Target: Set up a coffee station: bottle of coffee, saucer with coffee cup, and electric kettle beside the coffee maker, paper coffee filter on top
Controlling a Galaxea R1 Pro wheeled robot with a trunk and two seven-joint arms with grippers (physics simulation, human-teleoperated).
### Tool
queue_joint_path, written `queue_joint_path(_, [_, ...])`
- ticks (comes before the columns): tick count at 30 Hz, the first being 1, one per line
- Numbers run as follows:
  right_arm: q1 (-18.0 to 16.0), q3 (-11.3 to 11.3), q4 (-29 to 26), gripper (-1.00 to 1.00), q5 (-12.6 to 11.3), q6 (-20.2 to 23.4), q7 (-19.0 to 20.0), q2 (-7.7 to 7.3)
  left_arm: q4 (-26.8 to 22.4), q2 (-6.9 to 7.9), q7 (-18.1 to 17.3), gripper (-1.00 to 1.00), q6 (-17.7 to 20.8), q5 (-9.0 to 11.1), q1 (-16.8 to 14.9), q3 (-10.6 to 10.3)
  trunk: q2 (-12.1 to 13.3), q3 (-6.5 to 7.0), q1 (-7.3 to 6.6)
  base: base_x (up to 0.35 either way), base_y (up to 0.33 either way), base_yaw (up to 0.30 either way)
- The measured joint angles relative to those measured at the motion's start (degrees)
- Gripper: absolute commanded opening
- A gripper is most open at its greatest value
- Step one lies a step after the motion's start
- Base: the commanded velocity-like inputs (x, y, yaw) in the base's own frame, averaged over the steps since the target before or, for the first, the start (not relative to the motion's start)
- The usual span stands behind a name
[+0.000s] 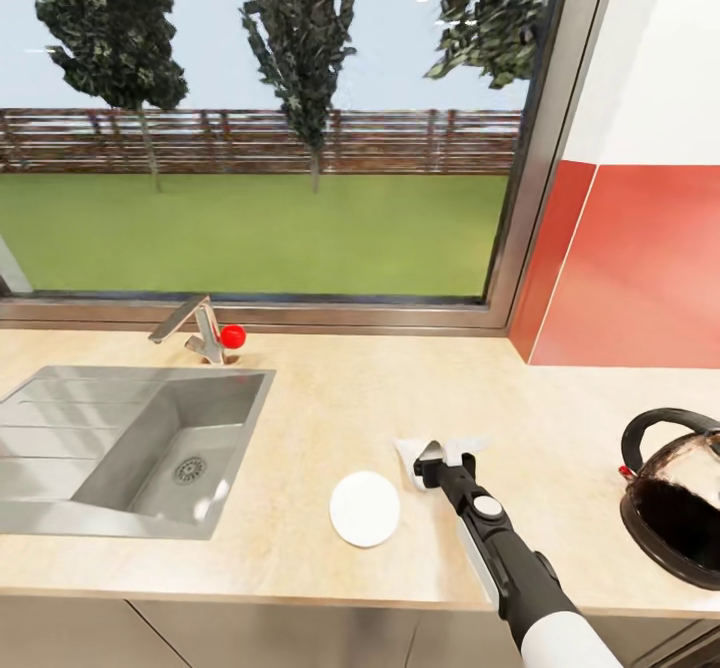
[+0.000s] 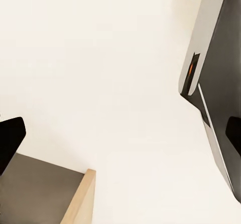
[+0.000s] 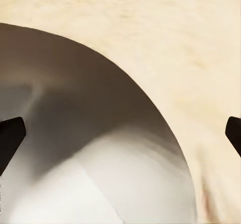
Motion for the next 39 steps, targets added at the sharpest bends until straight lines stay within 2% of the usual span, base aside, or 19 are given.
queue_joint_path(29, [0.00, 0.00, 1.89, 1.00, 0.00, 0.00, 0.00, 0.04, 0.00, -0.09, -0.06, 1.00, 0.00, 0.00, 0.00, -0.02, 0.00, 0.00, 0.01, 0.066, 0.024, 0.000])
queue_joint_path(30, [0.00, 0.00, 1.92, -1.00, 0.00, 0.00, 0.00, 0.05, 0.00, -0.09, -0.07, 1.00, 0.00, 0.00, 0.00, -0.03, 0.00, 0.00, 0.01, 0.002, 0.001, 0.000])
queue_joint_path(35, [-0.04, 0.08, 3.06, -1.00, 0.13, -0.30, -0.07, 0.09, 0.00, -0.09, -0.04, 1.00, 0.00, 0.00, 0.00, -0.01, -0.02, 0.01, 0.00, 0.000, 0.000, 0.000])
queue_joint_path(36, [-0.01, 0.10, 3.43, -1.00, 0.01, -1.90, 0.05, 0.09, 0.00, -0.09, -0.02, 1.00, -0.01, 0.00, 0.00, -0.01, 0.00, 0.00, 0.01, 0.000, 0.000, 0.000])
queue_joint_path(39, [-0.01, 0.10, 3.46, -1.00, 0.08, -2.48, 0.06, 0.09, 0.00, -0.09, -0.01, 1.00, 0.00, 0.00, 0.00, -0.01, -0.01, 0.01, 0.01, 0.000, 0.000, 0.000])
